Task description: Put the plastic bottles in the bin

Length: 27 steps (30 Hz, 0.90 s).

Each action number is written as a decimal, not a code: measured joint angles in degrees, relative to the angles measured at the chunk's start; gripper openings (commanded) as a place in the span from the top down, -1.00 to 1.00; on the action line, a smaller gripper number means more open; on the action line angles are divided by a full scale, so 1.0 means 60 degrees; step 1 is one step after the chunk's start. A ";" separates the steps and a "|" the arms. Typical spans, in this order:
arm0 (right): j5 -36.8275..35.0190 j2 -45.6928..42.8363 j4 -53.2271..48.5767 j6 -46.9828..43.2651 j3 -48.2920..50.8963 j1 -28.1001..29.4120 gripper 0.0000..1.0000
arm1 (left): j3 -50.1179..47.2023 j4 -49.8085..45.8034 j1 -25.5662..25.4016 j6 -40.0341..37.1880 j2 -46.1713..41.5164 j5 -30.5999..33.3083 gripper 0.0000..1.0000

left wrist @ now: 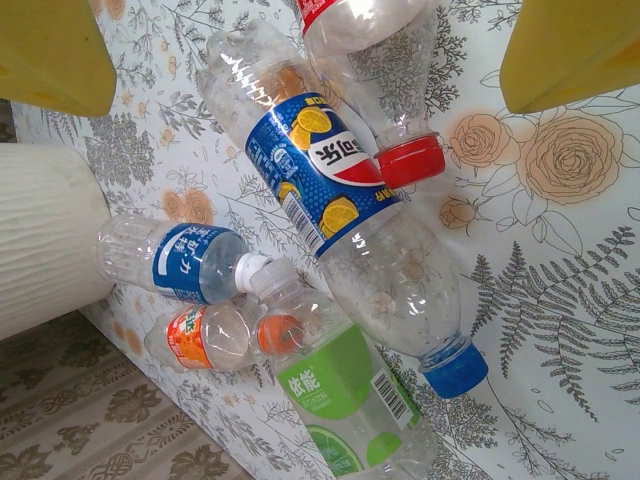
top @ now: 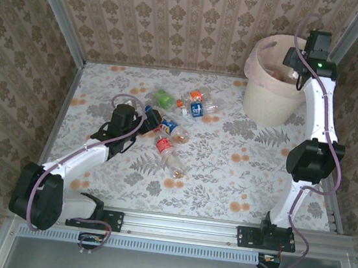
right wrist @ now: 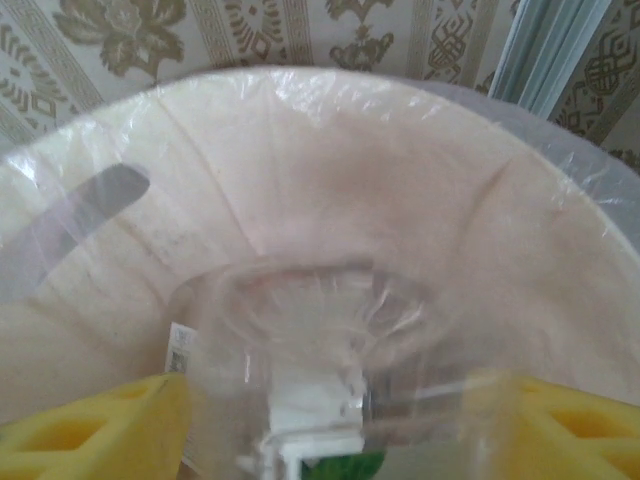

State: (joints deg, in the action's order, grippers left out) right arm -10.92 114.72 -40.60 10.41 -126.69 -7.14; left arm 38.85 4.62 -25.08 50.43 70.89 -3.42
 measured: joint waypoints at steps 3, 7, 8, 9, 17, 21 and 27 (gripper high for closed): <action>-0.0007 -0.0004 -0.0051 -0.0040 0.0208 0.0000 -0.82 | 0.0000 0.0000 0.0000 0.0000 0.0000 0.0000 -1.00; -0.0022 -0.0029 -0.0164 -0.0073 0.0273 0.0000 -0.99 | 0.0000 0.0011 0.0000 0.0029 0.0058 0.0000 -1.00; -0.0025 -0.0066 -0.0171 -0.0062 0.0277 0.0000 -0.99 | 0.0000 0.0011 0.0000 0.0033 0.0098 0.0000 -1.00; -0.0036 -0.0127 -0.0175 -0.0062 0.0299 0.0000 -0.99 | 0.0000 0.0011 0.0000 0.0036 0.0138 0.0000 -1.00; -0.0040 -0.1191 0.0004 -0.0062 0.0940 0.0004 -0.99 | 0.0000 0.0011 0.0000 0.0102 0.0197 0.0000 -1.00; 0.0098 -0.1996 0.0342 -0.0069 0.1759 0.0007 -0.99 | 0.0000 0.0011 0.0000 0.0157 0.0197 0.0000 -1.00; 0.0535 -0.3344 0.1231 -0.0022 0.3395 0.0029 -0.99 | 0.0000 0.0007 0.0000 0.0175 0.0350 0.0000 -1.00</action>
State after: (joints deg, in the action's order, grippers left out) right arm -7.70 94.65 -33.21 10.28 -106.32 -6.96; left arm 38.85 4.67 -25.08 51.48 72.99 -3.42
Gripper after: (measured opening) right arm 0.996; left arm 0.999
